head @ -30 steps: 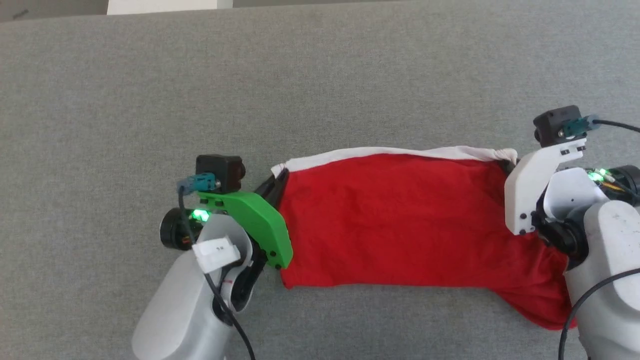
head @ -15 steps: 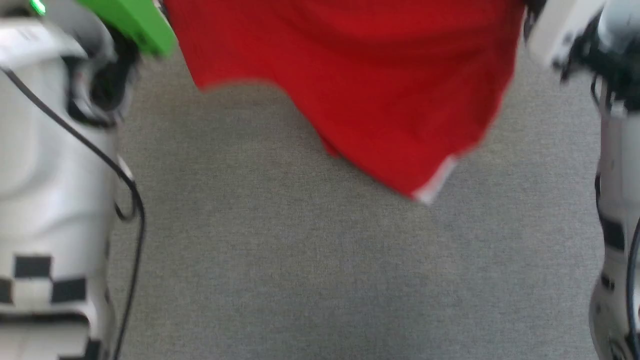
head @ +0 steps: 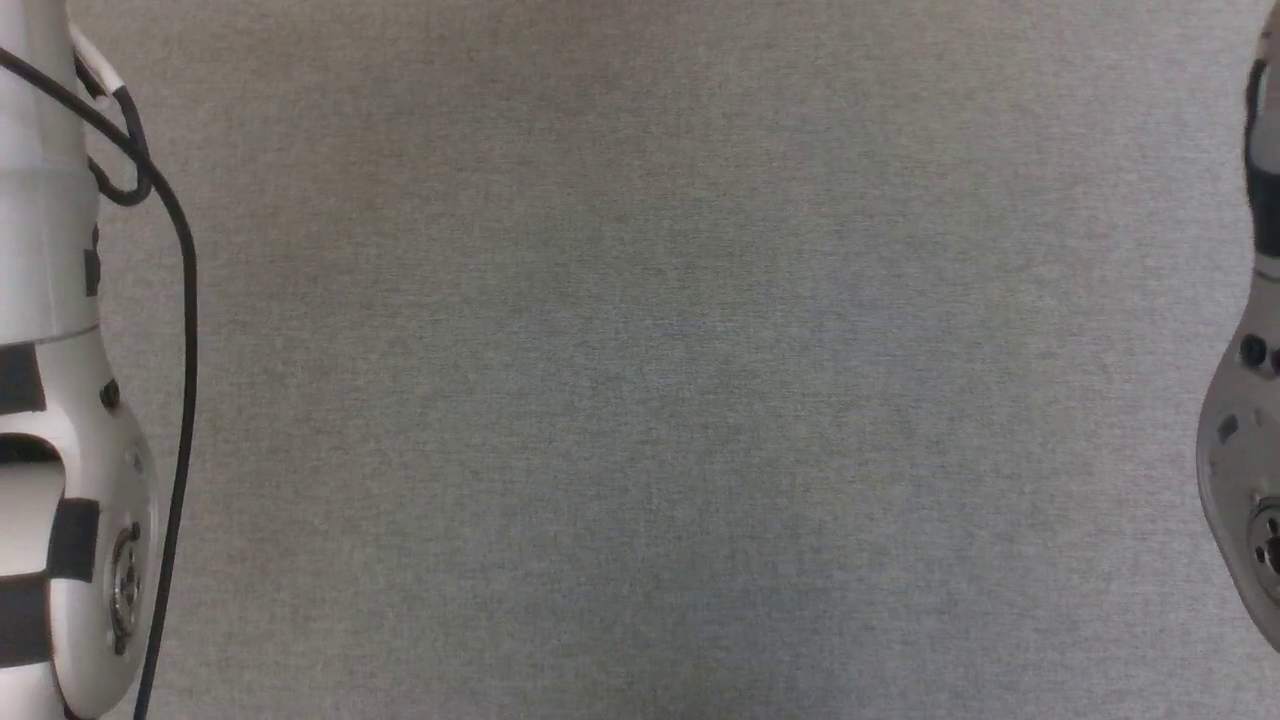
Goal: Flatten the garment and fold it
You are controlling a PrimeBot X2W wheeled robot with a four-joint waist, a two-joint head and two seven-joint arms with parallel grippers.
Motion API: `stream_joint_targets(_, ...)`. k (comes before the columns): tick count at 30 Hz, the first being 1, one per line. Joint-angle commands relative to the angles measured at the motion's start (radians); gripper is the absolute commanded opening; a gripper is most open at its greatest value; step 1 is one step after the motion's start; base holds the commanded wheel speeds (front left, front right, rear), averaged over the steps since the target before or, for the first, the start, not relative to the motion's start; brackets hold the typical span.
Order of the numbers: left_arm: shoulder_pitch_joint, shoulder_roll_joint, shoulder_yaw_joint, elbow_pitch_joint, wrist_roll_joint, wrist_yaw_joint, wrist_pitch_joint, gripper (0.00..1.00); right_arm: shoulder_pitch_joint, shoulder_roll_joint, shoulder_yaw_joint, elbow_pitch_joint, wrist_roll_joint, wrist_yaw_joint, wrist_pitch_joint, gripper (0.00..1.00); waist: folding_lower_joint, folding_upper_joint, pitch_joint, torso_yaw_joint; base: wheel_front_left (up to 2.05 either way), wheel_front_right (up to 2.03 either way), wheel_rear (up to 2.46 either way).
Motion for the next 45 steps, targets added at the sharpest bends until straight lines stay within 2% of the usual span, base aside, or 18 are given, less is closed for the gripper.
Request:
stream_joint_targets(1, 0.021, 0.004, 0.005, 0.005, -0.008, -0.015, -0.021, 0.0, 0.018, -0.007, 0.021, 0.01, 0.013, -0.002, -0.017, 0.0, 0.0, 0.0, 0.005, 0.011, 0.0, 0.0, 0.0)
stream_joint_targets(7, 0.215, -0.019, -0.016, -0.039, -0.045, -0.078, -0.083, 0.0, 0.218, -0.075, 0.106, -0.03, 0.13, -0.002, -0.073, 0.0, 0.0, 0.0, -0.037, 0.038, 0.0, 0.0, 0.0)
stream_joint_targets(13, 0.578, -0.025, -0.025, -0.165, -0.067, -0.075, -0.117, 0.0, 0.56, -0.153, 0.16, -0.177, 0.285, -0.002, -0.105, 0.0, 0.0, 0.0, -0.13, 0.045, 0.0, 0.0, 0.0)
stream_joint_targets(19, 0.981, -0.046, -0.036, -0.339, -0.096, -0.026, -0.101, 0.0, 0.936, -0.224, 0.176, -0.348, 0.387, -0.002, -0.111, 0.0, 0.0, 0.0, -0.232, 0.049, 0.0, 0.0, 0.0)
stream_joint_targets(26, 1.376, -0.061, -0.042, -0.489, -0.128, 0.073, -0.023, 0.0, 1.322, -0.217, 0.155, -0.503, 0.435, -0.002, -0.052, 0.0, 0.0, 0.0, -0.328, 0.038, 0.0, 0.0, 0.0)
stream_joint_targets(33, 1.653, -0.077, -0.037, -0.637, -0.133, 0.197, 0.039, 0.0, 1.63, -0.188, 0.137, -0.63, 0.451, -0.002, 0.075, 0.0, 0.0, 0.0, -0.381, 0.035, 0.0, 0.0, 0.0)
stream_joint_targets(37, 1.717, -0.069, -0.033, -0.72, -0.128, 0.232, 0.063, 0.0, 1.728, -0.158, 0.097, -0.707, 0.458, -0.002, 0.152, 0.0, 0.0, 0.0, -0.39, 0.032, 0.0, 0.0, 0.0)
stream_joint_targets(40, 1.686, -0.051, -0.032, -0.761, -0.116, 0.234, 0.076, 0.0, 1.727, -0.144, 0.055, -0.754, 0.426, -0.002, 0.178, 0.0, 0.0, 0.0, -0.387, 0.027, 0.0, 0.0, 0.0)
stream_joint_targets(42, 1.627, -0.029, -0.041, -0.766, -0.101, 0.219, 0.091, 0.0, 1.701, -0.13, 0.031, -0.768, 0.4, -0.002, 0.192, 0.0, 0.0, 0.0, -0.381, 0.025, 0.0, 0.0, 0.0)
stream_joint_targets(43, 1.488, 0.002, -0.06, -0.728, -0.085, 0.181, 0.121, 0.0, 1.639, -0.118, 0.021, -0.777, 0.36, -0.002, 0.219, 0.0, 0.0, 0.0, -0.352, 0.019, 0.0, 0.0, 0.0)
stream_joint_targets(45, 1.381, 0.011, -0.069, -0.675, -0.085, 0.158, 0.141, 0.0, 1.585, -0.107, 0.021, -0.77, 0.342, -0.002, 0.233, 0.0, 0.0, 0.0, -0.321, 0.009, 0.0, 0.0, 0.0)
